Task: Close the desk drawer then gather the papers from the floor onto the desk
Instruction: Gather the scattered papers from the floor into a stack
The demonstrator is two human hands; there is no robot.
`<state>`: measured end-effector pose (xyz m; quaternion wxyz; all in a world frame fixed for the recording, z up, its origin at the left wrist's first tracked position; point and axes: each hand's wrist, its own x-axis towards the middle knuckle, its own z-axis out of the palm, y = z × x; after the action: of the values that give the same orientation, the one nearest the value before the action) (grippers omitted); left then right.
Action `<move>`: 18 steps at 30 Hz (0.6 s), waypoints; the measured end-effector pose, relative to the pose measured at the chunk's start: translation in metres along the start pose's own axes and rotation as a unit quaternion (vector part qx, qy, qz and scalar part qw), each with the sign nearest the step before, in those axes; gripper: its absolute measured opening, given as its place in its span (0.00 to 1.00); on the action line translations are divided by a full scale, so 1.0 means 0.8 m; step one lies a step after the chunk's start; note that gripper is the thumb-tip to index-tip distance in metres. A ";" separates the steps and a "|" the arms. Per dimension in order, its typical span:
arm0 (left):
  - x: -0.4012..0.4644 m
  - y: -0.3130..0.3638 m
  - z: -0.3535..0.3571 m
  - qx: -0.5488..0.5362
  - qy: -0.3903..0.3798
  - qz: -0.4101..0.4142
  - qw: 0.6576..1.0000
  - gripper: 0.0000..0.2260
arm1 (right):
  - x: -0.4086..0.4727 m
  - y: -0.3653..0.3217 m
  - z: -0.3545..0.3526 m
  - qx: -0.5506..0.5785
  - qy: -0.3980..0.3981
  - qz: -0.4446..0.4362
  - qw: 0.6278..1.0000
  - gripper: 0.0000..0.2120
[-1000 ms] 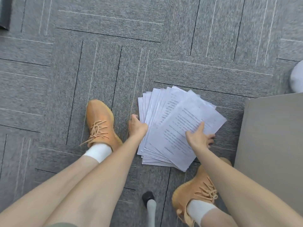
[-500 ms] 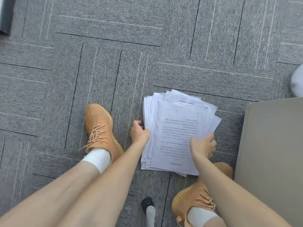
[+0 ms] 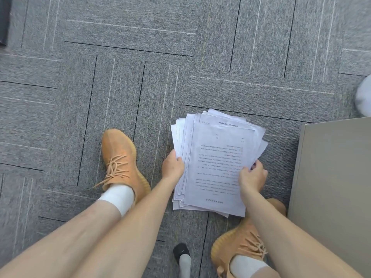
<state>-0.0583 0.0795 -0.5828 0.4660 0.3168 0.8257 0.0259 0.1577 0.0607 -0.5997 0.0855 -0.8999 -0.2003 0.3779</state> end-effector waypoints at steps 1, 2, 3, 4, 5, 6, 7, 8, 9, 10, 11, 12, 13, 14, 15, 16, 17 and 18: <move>-0.003 0.003 -0.002 -0.010 -0.011 -0.006 1.000 0.09 | 0.001 -0.002 0.001 0.005 -0.004 -0.007 1.000 0.20; -0.003 0.005 -0.003 -0.029 -0.024 -0.010 0.999 0.12 | 0.001 -0.004 0.003 0.007 -0.009 -0.012 1.000 0.19; -0.003 0.006 -0.005 -0.051 -0.039 -0.014 0.998 0.13 | 0.003 -0.004 0.006 0.010 -0.013 -0.015 1.000 0.18; -0.001 0.005 -0.004 -0.071 -0.050 -0.015 0.996 0.16 | 0.003 -0.005 0.006 0.013 -0.016 -0.011 1.000 0.18; 0.001 0.003 -0.004 -0.087 -0.059 -0.016 0.994 0.18 | 0.007 -0.004 0.008 0.020 -0.020 -0.006 1.000 0.17; 0.002 0.002 -0.003 -0.109 -0.062 -0.018 0.992 0.19 | 0.008 -0.004 0.008 0.025 -0.023 0.001 0.999 0.17; 0.001 0.000 -0.002 -0.141 -0.062 -0.019 0.988 0.19 | 0.009 -0.004 0.008 0.030 -0.028 0.004 0.999 0.18; 0.001 -0.003 -0.002 -0.181 -0.062 -0.019 0.981 0.19 | 0.008 -0.005 0.008 0.031 -0.031 0.008 0.999 0.19; -0.001 -0.005 -0.002 -0.219 -0.067 -0.027 0.973 0.18 | 0.007 -0.006 0.007 0.031 -0.036 0.008 0.999 0.20; 0.001 -0.007 -0.002 -0.248 -0.077 -0.040 0.965 0.18 | 0.005 -0.009 0.007 0.027 -0.042 0.010 0.999 0.20; 0.001 -0.009 -0.002 -0.266 -0.093 -0.062 0.957 0.19 | 0.003 -0.011 0.007 0.026 -0.049 0.009 0.998 0.20; 0.002 -0.012 -0.004 -0.286 -0.114 -0.089 0.947 0.19 | 0.001 -0.013 0.007 0.023 -0.055 0.008 0.998 0.20; 0.003 -0.015 -0.006 -0.308 -0.136 -0.118 0.934 0.19 | 0.002 -0.014 0.007 0.023 -0.058 0.002 0.998 0.19; 0.004 -0.018 -0.009 -0.329 -0.155 -0.150 0.919 0.17 | 0.000 -0.017 0.004 0.025 -0.061 -0.003 0.998 0.19; 0.004 -0.020 -0.013 -0.350 -0.171 -0.180 0.903 0.17 | 0.002 -0.018 0.003 0.025 -0.063 -0.012 0.998 0.19; 0.005 -0.025 -0.017 -0.364 -0.186 -0.205 0.889 0.19 | 0.000 -0.021 0.000 0.021 -0.068 -0.022 0.997 0.20; 0.005 -0.028 -0.019 -0.370 -0.202 -0.218 0.880 0.21 | -0.001 -0.023 -0.002 0.018 -0.075 -0.033 0.996 0.20; 0.002 -0.030 -0.021 -0.365 -0.218 -0.219 0.878 0.21 | -0.002 -0.026 -0.006 0.016 -0.086 -0.037 0.995 0.21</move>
<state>-0.0840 0.0656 -0.5827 0.7106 -0.0666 0.6835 0.1532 0.1538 0.0787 -0.5892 0.0963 -0.8544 -0.2338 0.4539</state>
